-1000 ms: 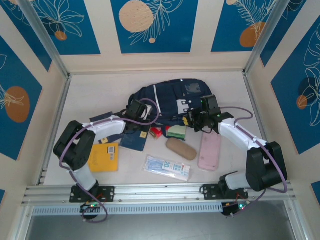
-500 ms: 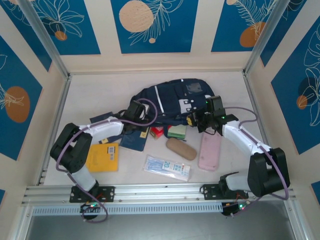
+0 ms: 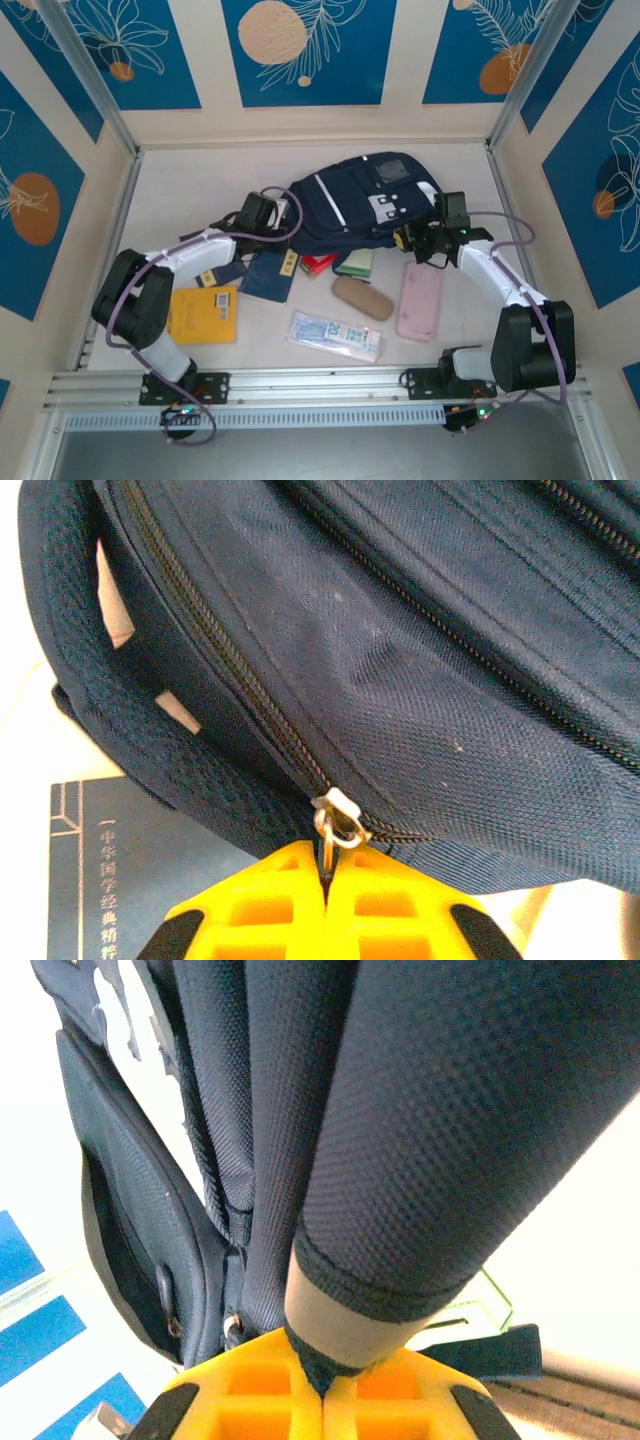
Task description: Pack books, pencil case, and school supplies into a backpack
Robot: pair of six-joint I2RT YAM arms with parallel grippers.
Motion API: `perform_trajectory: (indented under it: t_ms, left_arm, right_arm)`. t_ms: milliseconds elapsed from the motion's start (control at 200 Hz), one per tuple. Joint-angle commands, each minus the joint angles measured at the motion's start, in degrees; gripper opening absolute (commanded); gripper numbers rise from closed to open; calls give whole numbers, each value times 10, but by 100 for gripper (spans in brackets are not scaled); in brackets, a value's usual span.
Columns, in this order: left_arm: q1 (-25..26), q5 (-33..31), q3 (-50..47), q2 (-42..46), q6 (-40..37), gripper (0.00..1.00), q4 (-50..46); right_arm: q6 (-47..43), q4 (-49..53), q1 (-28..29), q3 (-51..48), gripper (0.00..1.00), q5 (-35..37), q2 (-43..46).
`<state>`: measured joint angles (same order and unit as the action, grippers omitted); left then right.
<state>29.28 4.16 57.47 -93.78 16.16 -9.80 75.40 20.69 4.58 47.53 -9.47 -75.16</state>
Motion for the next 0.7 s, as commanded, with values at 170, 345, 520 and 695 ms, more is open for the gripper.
perform_trajectory:
  t_ms: [170,345,520,695]
  left_arm:
    - [10,124,11,32,15,0,-34]
    - [51,169,7,66,15,0,-50]
    - [73,175,17,98,22,0,-74]
    - [78,181,24,123,33,0,-91]
  right_arm:
    - [-127,93,-12,113,62,78,-40]
    - [-142,140,19,133,60,84,-27]
    - [-94,131,54,109,51,24,16]
    - [-59,131,104,103,53,-35,36]
